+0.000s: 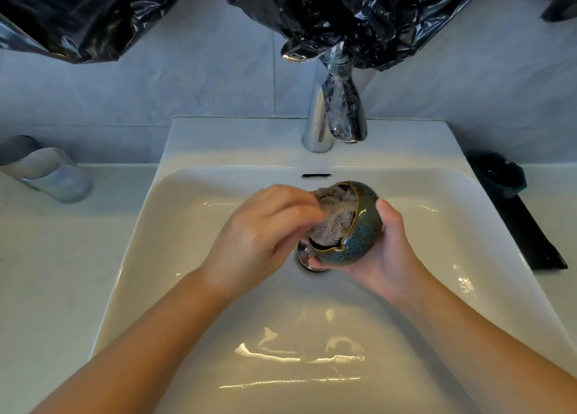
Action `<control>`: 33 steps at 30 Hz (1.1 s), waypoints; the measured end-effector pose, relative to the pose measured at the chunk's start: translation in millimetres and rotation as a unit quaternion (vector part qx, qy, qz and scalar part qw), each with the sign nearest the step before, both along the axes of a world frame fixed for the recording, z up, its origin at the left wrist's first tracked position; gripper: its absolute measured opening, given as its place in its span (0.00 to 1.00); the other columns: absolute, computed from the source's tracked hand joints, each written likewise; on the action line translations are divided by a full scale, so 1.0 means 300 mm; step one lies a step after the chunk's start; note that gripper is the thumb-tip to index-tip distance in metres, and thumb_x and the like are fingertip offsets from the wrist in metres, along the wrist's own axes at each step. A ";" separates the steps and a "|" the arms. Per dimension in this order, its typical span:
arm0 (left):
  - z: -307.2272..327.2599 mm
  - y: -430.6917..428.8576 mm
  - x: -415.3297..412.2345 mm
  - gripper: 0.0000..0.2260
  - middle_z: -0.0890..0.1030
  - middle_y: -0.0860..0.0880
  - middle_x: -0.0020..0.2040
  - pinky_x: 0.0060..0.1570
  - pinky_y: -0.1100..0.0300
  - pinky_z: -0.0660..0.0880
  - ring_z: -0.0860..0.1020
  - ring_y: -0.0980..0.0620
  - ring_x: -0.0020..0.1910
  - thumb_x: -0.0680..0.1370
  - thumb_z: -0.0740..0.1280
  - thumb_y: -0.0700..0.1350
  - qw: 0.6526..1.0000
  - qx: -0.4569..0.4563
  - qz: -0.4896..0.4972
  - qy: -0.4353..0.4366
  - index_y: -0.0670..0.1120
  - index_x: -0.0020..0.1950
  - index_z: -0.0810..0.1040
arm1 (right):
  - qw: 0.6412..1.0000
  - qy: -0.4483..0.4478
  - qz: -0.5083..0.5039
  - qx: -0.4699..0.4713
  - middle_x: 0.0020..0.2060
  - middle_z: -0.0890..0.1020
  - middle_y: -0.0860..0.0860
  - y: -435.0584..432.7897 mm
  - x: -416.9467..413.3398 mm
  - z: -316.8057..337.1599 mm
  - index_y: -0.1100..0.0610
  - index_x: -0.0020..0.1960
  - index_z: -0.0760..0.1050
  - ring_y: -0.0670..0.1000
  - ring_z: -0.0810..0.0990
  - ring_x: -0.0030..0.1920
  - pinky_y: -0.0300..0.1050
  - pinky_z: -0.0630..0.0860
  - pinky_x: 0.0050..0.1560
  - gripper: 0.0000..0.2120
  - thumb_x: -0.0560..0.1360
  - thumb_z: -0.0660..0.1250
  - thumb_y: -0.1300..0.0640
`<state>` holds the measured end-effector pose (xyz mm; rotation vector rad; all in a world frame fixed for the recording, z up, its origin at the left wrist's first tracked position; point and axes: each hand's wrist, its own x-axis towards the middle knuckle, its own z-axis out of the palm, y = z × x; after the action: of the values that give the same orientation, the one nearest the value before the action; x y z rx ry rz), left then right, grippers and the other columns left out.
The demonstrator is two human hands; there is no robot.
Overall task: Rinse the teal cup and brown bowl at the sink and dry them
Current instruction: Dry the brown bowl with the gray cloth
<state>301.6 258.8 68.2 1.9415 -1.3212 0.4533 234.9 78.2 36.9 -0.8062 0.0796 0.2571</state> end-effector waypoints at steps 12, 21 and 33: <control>-0.024 -0.069 0.026 0.14 0.82 0.49 0.47 0.39 0.54 0.68 0.76 0.46 0.41 0.81 0.58 0.50 0.981 0.172 0.043 -0.083 0.44 0.53 0.81 | 0.999 0.006 -0.003 -0.050 0.53 0.80 0.57 0.028 -0.005 -0.004 0.52 0.64 0.73 0.58 0.79 0.52 0.65 0.77 0.49 0.38 0.59 0.78 0.37; 0.009 -0.098 -0.034 0.11 0.79 0.51 0.34 0.34 0.50 0.78 0.78 0.51 0.31 0.71 0.72 0.53 0.907 0.033 0.234 0.349 0.47 0.37 0.76 | 0.992 -0.035 -0.051 -0.108 0.57 0.79 0.57 0.038 -0.012 -0.001 0.48 0.69 0.67 0.59 0.81 0.52 0.63 0.79 0.46 0.41 0.61 0.78 0.38; 0.012 -0.006 0.033 0.17 0.76 0.48 0.65 0.46 0.50 0.72 0.75 0.44 0.54 0.78 0.64 0.43 0.966 0.231 -0.057 -0.102 0.49 0.67 0.75 | 0.999 -0.013 0.017 0.027 0.59 0.81 0.59 0.031 -0.018 0.000 0.56 0.63 0.77 0.61 0.80 0.59 0.65 0.76 0.56 0.34 0.64 0.75 0.38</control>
<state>311.5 256.9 71.9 2.2201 -1.7870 0.3124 229.5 87.5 37.0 -0.7577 0.0342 0.2791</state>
